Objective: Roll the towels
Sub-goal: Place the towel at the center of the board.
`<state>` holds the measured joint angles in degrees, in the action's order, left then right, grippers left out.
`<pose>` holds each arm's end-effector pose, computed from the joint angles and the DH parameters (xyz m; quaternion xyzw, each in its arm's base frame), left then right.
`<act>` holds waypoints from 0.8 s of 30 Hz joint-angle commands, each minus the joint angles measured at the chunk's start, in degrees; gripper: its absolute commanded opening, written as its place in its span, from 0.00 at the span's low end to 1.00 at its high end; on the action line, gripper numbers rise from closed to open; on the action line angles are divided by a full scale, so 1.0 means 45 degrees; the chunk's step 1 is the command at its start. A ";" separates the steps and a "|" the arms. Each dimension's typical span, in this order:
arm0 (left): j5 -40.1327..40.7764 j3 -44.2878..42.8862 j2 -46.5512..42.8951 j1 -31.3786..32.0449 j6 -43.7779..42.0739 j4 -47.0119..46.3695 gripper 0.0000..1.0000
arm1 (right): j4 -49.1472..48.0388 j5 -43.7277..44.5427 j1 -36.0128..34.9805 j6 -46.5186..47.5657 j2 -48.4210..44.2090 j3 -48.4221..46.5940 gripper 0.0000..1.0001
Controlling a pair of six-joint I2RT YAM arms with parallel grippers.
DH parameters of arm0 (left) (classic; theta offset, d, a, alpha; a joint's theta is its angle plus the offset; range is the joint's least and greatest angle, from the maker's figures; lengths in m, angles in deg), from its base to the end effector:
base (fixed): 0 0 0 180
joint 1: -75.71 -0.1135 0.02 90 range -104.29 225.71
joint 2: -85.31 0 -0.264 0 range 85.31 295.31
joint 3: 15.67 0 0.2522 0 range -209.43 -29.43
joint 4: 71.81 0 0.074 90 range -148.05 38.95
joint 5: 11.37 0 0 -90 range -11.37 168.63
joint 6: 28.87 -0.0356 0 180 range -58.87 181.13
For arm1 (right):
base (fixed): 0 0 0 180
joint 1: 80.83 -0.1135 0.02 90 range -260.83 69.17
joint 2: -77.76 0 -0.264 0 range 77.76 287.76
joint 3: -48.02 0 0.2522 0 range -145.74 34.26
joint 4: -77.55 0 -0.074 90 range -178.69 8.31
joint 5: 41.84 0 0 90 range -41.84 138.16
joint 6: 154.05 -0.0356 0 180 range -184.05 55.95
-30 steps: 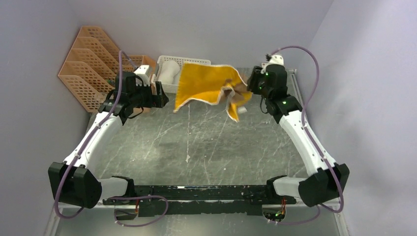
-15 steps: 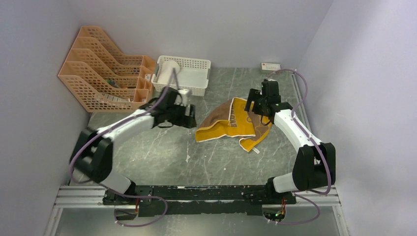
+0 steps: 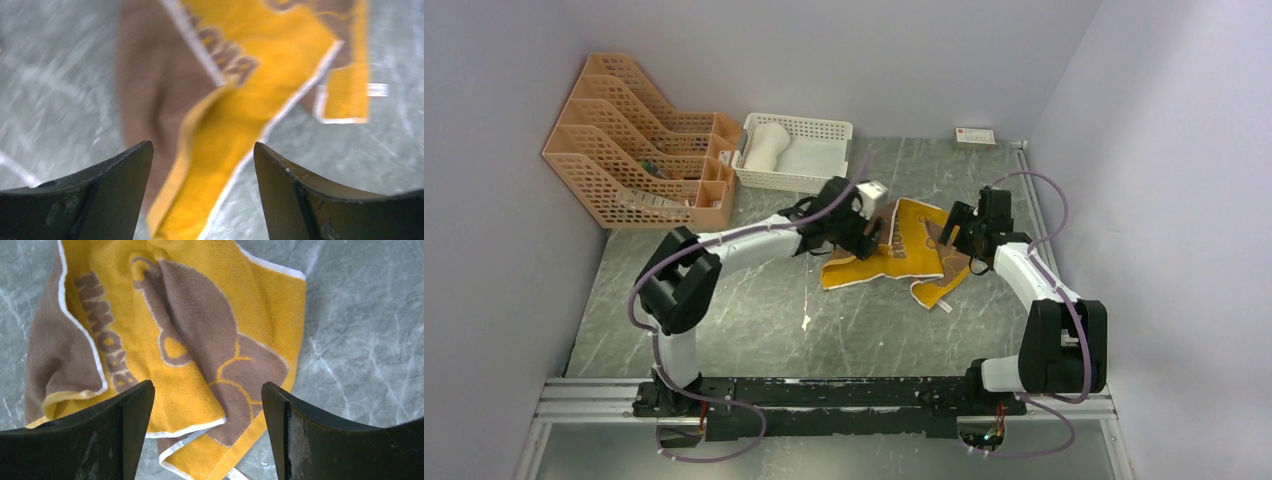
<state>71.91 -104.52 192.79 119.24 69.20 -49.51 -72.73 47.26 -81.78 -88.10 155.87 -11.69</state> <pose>0.3023 -0.2929 0.2131 0.2997 0.8576 -0.2284 0.3500 0.2780 0.0052 0.2106 0.1842 0.9156 0.0845 0.3473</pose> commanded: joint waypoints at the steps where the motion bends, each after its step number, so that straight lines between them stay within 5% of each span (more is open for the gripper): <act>1: -0.0062 -0.0805 0.0285 0.1269 -0.2025 -0.1265 0.83 | -0.0643 -0.0405 0.0657 -0.0037 -0.0205 0.0316 0.79; 6: -0.0186 -0.2148 0.1446 0.1666 -0.2551 -0.0268 0.68 | -0.0832 -0.0862 0.1187 0.0073 -0.0245 0.0612 0.79; 24: 0.0211 -0.4485 0.3838 0.1951 -0.4251 0.1684 0.59 | -0.1126 -0.1521 0.1619 0.0032 -0.0306 0.1032 0.79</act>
<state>72.22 -121.37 207.31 127.83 52.62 -44.90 -76.42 41.16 -75.18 -88.10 155.37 -7.91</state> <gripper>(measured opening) 0.606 0.790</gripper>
